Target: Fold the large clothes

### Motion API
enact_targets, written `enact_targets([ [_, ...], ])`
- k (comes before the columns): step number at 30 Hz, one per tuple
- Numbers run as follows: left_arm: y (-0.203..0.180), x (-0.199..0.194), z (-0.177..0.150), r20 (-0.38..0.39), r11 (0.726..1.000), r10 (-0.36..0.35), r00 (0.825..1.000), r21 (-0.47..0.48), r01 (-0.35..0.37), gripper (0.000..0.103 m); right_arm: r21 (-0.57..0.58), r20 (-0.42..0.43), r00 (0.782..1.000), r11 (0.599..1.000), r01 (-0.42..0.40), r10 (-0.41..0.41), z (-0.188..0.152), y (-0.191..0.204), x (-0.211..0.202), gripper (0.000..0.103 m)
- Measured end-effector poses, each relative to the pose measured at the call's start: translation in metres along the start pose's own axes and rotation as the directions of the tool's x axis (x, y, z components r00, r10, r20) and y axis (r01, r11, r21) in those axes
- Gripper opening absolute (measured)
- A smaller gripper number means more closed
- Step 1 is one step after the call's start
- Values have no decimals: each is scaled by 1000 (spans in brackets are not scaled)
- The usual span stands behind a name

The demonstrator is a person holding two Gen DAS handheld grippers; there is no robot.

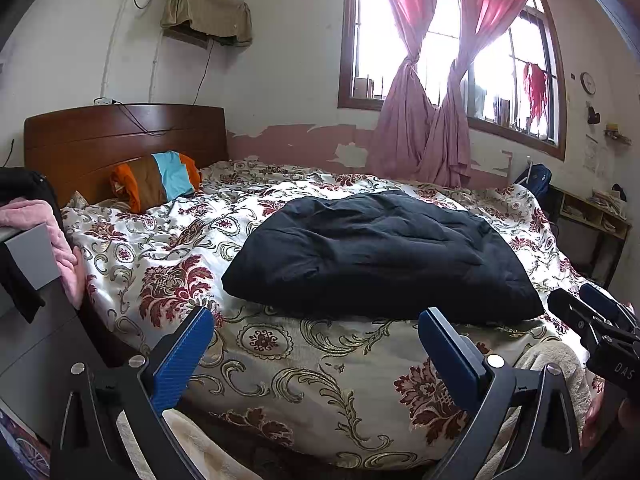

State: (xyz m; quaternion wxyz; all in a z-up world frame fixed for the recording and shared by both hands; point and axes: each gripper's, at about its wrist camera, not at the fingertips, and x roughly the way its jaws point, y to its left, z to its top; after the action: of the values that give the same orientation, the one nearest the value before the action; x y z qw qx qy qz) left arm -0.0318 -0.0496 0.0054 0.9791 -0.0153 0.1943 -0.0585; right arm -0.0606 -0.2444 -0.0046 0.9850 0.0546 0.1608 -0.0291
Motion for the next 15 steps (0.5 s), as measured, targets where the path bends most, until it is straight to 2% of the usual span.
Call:
enact_targets([
  [15,-1,-7,-5,15,1000,6,1000,-8,-6,103,0,-2,1000,1000,0,0,0,0,0,101],
])
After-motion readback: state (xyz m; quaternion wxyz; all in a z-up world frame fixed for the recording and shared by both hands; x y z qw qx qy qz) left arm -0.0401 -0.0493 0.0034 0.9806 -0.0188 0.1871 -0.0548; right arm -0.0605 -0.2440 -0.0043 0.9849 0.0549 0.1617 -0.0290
